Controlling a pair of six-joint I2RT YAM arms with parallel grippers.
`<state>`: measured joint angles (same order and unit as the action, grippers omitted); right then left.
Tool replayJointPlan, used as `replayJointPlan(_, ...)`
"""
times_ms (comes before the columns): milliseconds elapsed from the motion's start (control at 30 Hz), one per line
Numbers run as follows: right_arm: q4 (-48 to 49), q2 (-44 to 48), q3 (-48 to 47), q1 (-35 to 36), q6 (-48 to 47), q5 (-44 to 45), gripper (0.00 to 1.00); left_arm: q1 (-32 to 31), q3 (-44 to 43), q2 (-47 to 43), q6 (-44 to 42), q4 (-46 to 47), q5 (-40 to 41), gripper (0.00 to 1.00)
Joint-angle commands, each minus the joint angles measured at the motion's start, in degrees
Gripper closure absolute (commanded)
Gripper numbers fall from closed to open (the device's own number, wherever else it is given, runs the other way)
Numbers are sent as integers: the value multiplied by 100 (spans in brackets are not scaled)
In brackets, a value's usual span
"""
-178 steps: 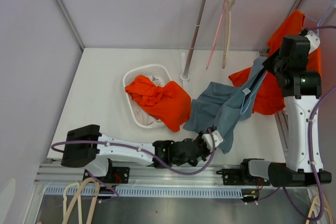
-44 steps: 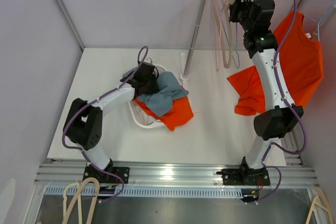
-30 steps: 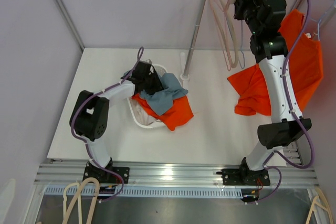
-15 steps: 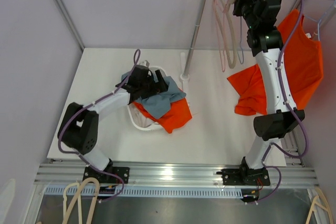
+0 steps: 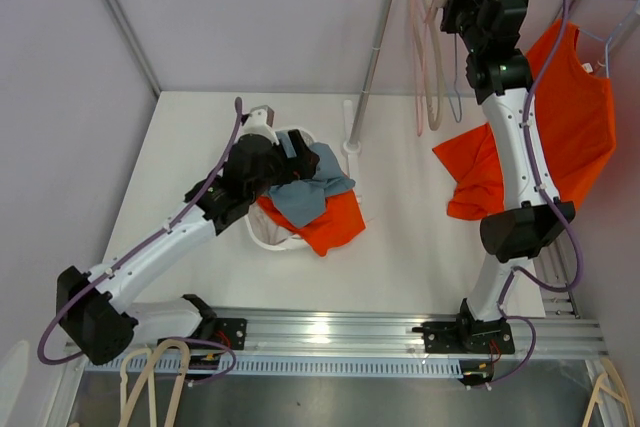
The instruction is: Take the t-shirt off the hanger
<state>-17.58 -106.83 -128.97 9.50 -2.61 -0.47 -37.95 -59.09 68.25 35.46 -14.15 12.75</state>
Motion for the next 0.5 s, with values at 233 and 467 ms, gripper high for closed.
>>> replayJointPlan(233, 115, 30, 117, -18, -11, 38, 78, -1, -173, -540, -461, -105, 579, 1)
replayJointPlan(467, -26, 337, 319, -62, -73, 319, 71, -1, -331, -830, -628, -219, 711, 0)
